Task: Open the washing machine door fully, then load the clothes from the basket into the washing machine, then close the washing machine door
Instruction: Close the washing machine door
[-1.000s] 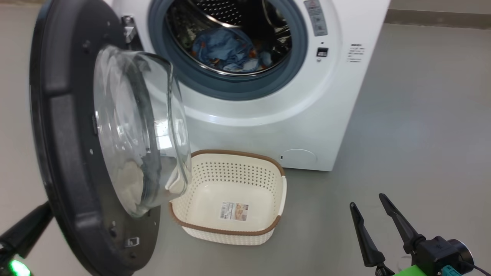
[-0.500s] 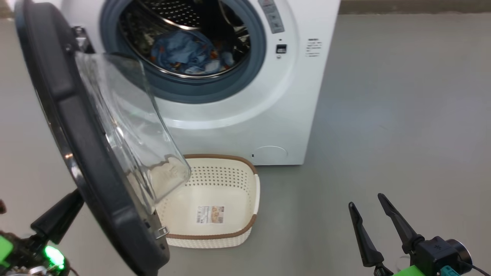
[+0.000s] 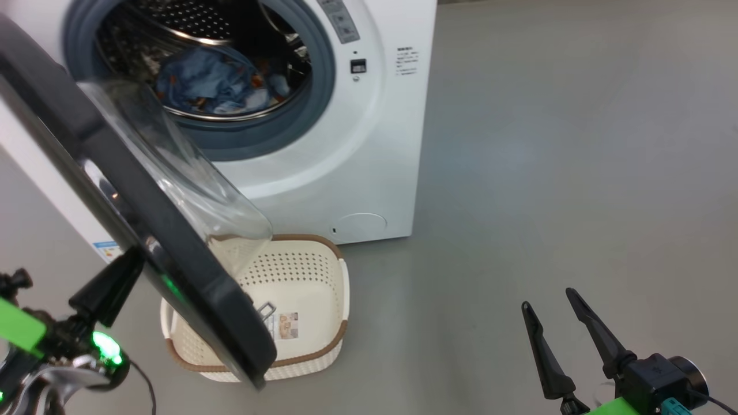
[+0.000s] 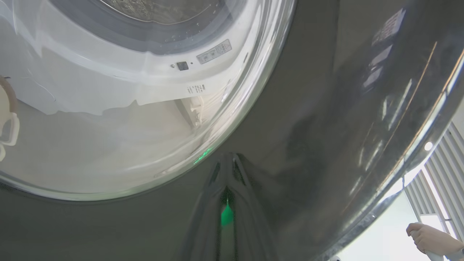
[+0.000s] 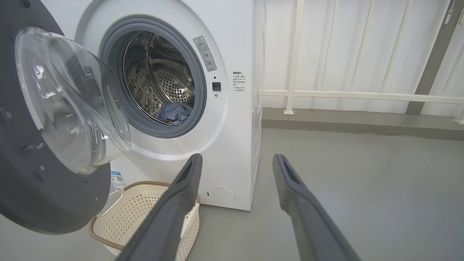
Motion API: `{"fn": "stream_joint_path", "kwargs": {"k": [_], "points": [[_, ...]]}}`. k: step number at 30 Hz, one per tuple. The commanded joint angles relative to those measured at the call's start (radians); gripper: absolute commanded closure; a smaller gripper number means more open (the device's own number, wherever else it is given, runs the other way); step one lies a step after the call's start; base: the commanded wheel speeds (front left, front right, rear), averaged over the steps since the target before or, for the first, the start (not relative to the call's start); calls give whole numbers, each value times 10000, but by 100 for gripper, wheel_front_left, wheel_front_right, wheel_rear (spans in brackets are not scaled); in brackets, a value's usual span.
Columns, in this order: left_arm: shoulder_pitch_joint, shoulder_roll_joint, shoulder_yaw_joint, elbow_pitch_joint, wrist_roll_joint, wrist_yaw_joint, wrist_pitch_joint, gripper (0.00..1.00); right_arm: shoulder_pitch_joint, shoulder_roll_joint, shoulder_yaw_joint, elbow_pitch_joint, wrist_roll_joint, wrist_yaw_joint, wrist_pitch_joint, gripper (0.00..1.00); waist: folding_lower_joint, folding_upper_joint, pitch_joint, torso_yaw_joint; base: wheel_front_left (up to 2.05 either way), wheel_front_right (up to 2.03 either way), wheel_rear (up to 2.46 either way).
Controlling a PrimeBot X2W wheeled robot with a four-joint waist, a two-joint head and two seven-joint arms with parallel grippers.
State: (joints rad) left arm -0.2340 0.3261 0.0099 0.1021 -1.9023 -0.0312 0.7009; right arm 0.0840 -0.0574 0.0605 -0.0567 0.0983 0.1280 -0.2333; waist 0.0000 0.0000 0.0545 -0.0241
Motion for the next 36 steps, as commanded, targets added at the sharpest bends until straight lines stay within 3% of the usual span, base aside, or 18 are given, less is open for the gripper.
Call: {"fn": "stream_joint_path", "kwargs": {"k": [1, 15, 23, 36], "points": [[-752, 171, 266, -92, 89, -187, 29, 100, -392, -98, 298, -291, -72, 27, -6, 0, 0, 0, 182, -232, 0, 0, 0], [-2710, -320, 257, 1918, 510, -756, -422, 100, -980, -78, 520, -179, -21, 27, -90, 0, 0, 0, 842, -1074, 0, 0, 0], [-3379, -509, 294, 2632, 748, -939, -471, 100, -1243, -66, 474, -35, -13, 27, -171, 0, 0, 0, 1118, -1161, 0, 0, 0], [-3133, -713, 770, 2336, 756, -992, -110, 100, -1397, -49, 366, 110, -68, 27, -245, 0, 0, 0, 1110, -895, 0, 0, 0]]}}
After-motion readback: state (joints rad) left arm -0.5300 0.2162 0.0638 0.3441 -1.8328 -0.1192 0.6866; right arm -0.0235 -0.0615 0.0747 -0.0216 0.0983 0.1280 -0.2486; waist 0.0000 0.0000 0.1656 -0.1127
